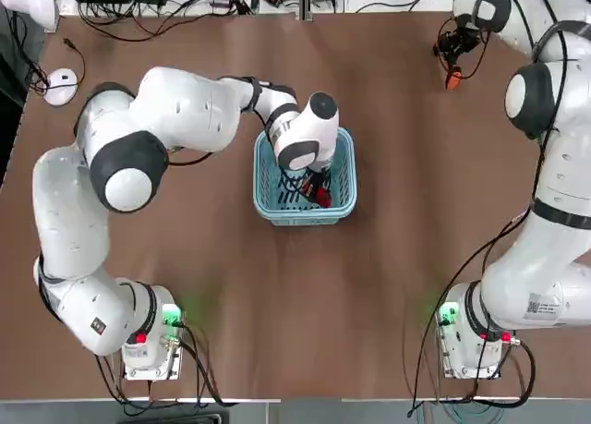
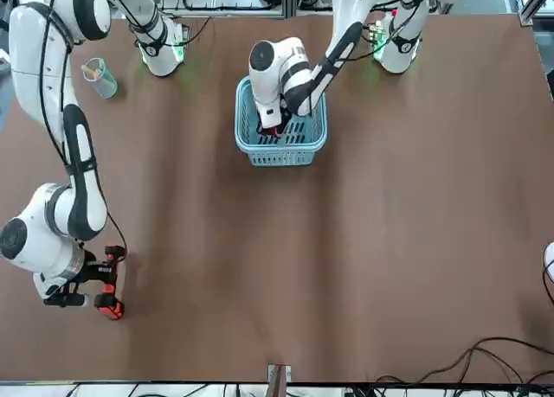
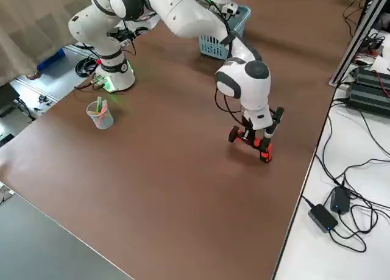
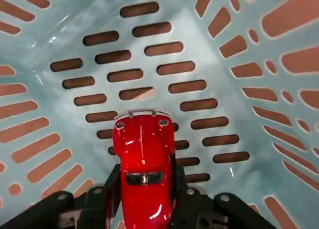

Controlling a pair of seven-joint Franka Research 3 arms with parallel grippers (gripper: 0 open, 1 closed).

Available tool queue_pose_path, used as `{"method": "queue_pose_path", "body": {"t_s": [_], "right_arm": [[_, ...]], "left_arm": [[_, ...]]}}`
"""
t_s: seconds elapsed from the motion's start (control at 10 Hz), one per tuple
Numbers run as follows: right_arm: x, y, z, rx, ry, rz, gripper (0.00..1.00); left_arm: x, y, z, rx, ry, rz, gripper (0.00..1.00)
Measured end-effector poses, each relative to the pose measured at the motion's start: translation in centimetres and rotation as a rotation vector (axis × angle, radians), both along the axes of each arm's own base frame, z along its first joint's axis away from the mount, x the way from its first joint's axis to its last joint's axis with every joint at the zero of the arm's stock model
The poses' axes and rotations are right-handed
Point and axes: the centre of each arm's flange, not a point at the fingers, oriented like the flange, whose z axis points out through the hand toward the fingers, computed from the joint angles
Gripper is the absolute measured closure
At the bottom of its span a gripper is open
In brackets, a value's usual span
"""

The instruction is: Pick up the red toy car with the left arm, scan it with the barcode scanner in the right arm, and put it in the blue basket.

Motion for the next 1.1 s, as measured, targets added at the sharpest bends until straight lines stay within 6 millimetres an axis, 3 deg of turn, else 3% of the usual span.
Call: {"method": "queue_pose_path", "body": {"t_s": [0.4, 0.7, 1.0, 1.1], "right_arm": [[-0.19, 0.02, -0.54, -0.002, -0.008, 0.001, 0.63], [-0.24, 0.02, -0.62, -0.003, -0.008, 0.001, 0.63], [-0.24, 0.02, -0.63, -0.003, -0.008, 0.001, 0.62], [-0.27, 0.09, -0.92, -0.002, -0.006, 0.001, 0.49]], "left_arm": [[0.2, -0.15, -0.24, -0.001, -0.003, -0.002, 0.54], [0.38, -0.3, 0.03, -0.006, -0.006, 0.0, 0.34], [0.44, -0.36, 0.14, -0.008, -0.008, -0.001, 0.3], [0.53, -0.42, 0.45, -0.007, -0.011, -0.001, 0.28]]}}
